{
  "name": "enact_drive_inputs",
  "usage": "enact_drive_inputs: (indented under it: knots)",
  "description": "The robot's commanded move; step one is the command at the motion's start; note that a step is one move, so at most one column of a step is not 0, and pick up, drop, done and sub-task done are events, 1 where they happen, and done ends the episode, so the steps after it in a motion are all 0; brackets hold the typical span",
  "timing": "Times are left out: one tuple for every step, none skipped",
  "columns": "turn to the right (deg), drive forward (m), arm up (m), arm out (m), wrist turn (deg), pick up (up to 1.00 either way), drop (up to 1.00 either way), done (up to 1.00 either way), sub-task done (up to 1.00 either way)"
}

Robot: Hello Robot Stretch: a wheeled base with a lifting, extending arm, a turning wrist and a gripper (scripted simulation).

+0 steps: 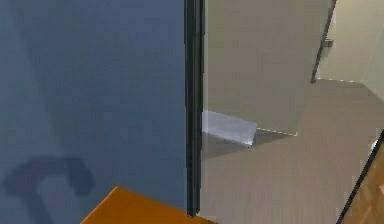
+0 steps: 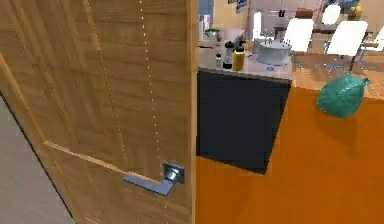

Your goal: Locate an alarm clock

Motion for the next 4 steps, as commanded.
enact_drive_inputs:
  knots:
    - [24.0, 0.00, 0.00, 0.00, 0.0, 0.00, 0.00, 0.00, 0.00]
    - [0.0, 0.65, 0.00, 0.00, 0.0, 0.00, 0.00, 0.00, 0.00]
    - [0.0, 0.60, 0.00, 0.00, 0.0, 0.00, 0.00, 0.00, 0.00]
    - [15.0, 0.00, 0.00, 0.00, 0.0, 0.00, 0.00, 0.00, 0.00]
